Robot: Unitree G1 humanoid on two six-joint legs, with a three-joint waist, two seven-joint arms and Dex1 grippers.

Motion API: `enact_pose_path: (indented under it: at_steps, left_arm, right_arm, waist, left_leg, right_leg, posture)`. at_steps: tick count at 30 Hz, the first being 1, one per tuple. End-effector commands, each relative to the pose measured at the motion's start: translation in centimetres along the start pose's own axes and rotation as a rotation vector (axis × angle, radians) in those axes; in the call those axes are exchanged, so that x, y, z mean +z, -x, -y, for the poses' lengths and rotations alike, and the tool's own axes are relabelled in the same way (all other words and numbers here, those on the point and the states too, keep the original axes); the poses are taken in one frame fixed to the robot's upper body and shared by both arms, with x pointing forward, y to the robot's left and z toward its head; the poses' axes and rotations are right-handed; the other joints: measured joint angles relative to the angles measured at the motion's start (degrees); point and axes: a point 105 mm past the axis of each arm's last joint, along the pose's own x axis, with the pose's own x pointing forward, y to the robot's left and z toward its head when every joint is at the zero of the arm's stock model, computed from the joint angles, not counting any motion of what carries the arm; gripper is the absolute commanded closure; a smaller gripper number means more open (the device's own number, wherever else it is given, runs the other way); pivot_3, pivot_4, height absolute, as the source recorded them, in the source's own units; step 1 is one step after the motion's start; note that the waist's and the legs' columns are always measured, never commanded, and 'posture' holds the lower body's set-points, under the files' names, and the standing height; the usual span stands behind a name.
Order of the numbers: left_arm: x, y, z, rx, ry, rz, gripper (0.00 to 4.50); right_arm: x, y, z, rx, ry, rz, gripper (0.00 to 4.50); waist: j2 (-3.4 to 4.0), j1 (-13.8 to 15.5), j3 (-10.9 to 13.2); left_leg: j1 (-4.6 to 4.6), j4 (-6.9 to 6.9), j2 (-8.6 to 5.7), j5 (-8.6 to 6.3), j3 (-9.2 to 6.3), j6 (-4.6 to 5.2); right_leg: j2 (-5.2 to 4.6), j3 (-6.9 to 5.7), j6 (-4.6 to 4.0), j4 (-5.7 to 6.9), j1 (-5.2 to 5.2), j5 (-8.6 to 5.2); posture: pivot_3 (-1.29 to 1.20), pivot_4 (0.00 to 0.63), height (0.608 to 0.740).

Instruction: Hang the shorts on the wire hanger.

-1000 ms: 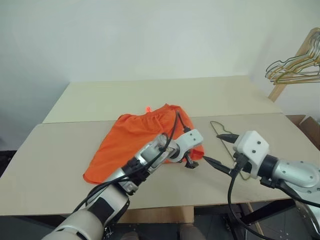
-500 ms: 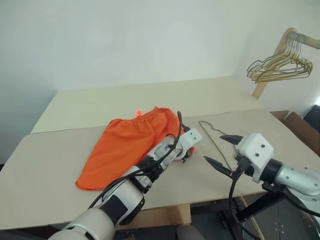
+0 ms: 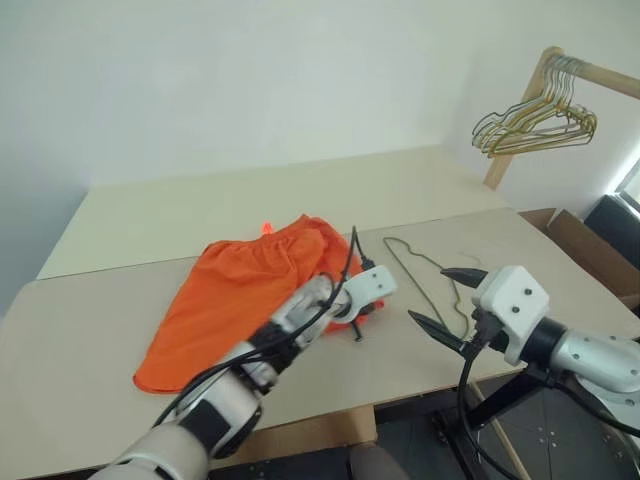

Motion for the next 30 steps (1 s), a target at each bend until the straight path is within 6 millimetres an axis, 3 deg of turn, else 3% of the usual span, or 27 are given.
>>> enact_pose_path:
  at_steps: [1,4,8,19,26,30]
  left_arm:
    - [-0.3,4.5,-0.7,-0.029,-0.116,0.060,4.46]
    - [-2.1,8.6,-1.2,-0.014,-0.148,0.079,4.46]
    - [-3.2,12.5,-0.9,-0.021,-0.191,0.118,4.46]
    - [-5.5,20.9,3.6,-0.233,-0.233,0.107,4.46]
    - [-5.3,22.5,3.6,-0.152,-0.195,0.126,4.46]
    - [-5.2,23.2,3.6,-0.123,-0.185,0.129,4.46]
  right_arm:
    - [0.3,-0.2,0.2,0.009,0.080,0.006,0.00]
    - [-0.5,-1.2,-0.2,0.045,0.149,-0.017,0.00]
    - [-1.2,-3.1,-0.1,0.086,0.267,-0.023,0.00]
    - [-2.5,-10.8,0.1,0.211,0.744,0.021,0.00]
    - [-4.9,-14.7,-2.2,0.336,0.918,0.049,0.00]
    - [-6.0,-17.5,-2.0,0.305,0.983,0.027,0.00]
  waist:
    - [0.01,0.07,0.01]
    - [-0.10,1.07,0.07]
    - [-0.25,2.83,0.19]
    - [-0.24,6.28,0.86]
    - [-0.25,8.98,1.35]
    - [-0.24,9.14,1.39]
  left_leg:
    - [0.03,0.01,-0.01,0.00,-0.02,0.00]
    - [0.33,0.07,-0.05,0.00,0.00,0.00]
    - [0.24,0.10,-0.07,-0.01,-0.01,-0.01]
    - [0.24,0.10,0.08,-0.01,0.16,-0.01]
    - [0.25,0.11,0.08,-0.01,0.20,0.00]
    - [0.35,0.11,0.09,0.00,0.19,0.00]
  right_leg:
    - [0.00,0.00,0.00,0.02,0.01,0.00]
    - [-0.07,0.00,0.00,-0.02,0.03,0.00]
    - [-0.13,0.01,-0.02,-0.10,-0.02,0.01]
    - [-0.05,0.07,-0.52,0.10,-0.32,0.24]
    - [-0.03,0.06,-0.63,0.18,-0.37,0.28]
    - [0.03,0.09,-0.73,0.28,-0.37,0.33]
  posture:
    - [-0.26,0.000,0.740]
    - [-0.23,0.001,0.740]
    - [-0.19,0.009,0.740]
    - [-0.09,0.026,0.740]
    - [-0.02,0.030,0.740]
    - [0.02,0.026,0.740]
